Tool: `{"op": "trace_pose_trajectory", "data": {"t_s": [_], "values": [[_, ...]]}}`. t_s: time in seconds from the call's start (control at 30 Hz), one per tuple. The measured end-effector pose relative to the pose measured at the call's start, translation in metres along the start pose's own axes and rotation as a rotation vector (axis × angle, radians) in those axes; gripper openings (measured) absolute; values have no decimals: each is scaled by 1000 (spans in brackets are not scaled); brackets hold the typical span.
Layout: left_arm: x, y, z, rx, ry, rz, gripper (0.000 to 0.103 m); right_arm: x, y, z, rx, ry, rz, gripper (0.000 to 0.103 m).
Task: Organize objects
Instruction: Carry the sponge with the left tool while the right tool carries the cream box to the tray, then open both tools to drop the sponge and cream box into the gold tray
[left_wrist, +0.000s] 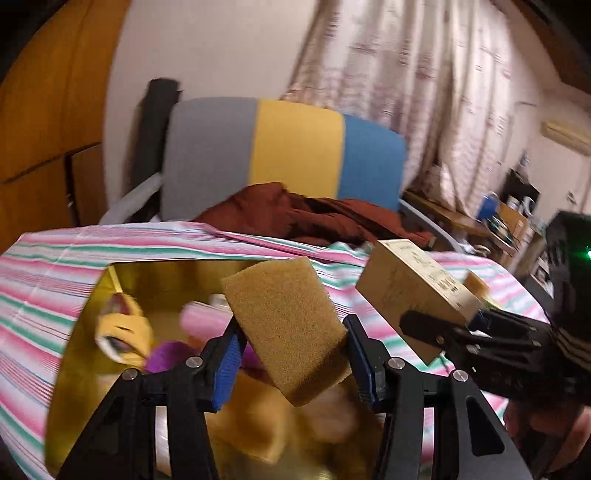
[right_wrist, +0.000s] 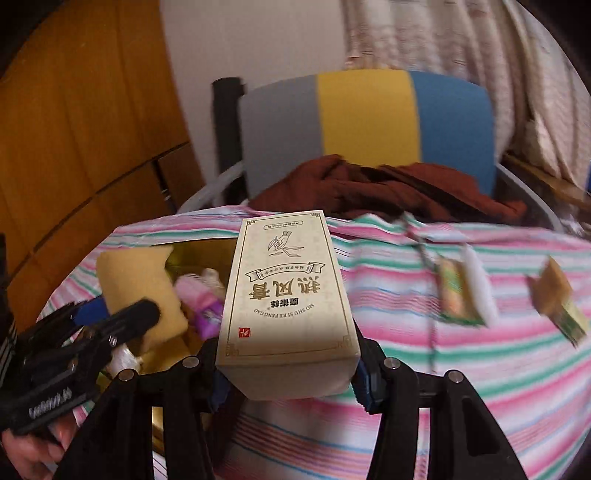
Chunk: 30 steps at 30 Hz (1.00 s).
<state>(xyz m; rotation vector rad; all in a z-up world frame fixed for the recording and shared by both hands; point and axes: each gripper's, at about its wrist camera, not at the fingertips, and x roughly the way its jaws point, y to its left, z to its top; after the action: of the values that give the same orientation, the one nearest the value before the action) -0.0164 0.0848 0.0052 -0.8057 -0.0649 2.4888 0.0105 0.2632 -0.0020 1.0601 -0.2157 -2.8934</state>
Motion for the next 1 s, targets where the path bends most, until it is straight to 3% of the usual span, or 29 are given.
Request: {"op": "trace_pose_trajectory", "data": {"t_s": [0.17, 0.43, 0.5, 0.57, 0.67, 1.0], "values": [[22, 45, 17, -48, 52, 48, 54, 36, 30, 21, -49, 49, 12, 53], [62, 99, 26, -140, 150, 112, 56, 92, 45, 35, -101, 129, -12, 54], [71, 103, 27, -146, 170, 134, 61, 104, 45, 37, -103, 146, -30, 54], [80, 108, 28, -184, 204, 135, 82, 107, 45, 37, -103, 152, -43, 55], [76, 112, 28, -237, 182, 144, 95, 97, 44, 36, -86, 131, -51, 57], [28, 105, 16, -389, 66, 219, 103, 54, 32, 26, -7, 53, 1, 61]]}}
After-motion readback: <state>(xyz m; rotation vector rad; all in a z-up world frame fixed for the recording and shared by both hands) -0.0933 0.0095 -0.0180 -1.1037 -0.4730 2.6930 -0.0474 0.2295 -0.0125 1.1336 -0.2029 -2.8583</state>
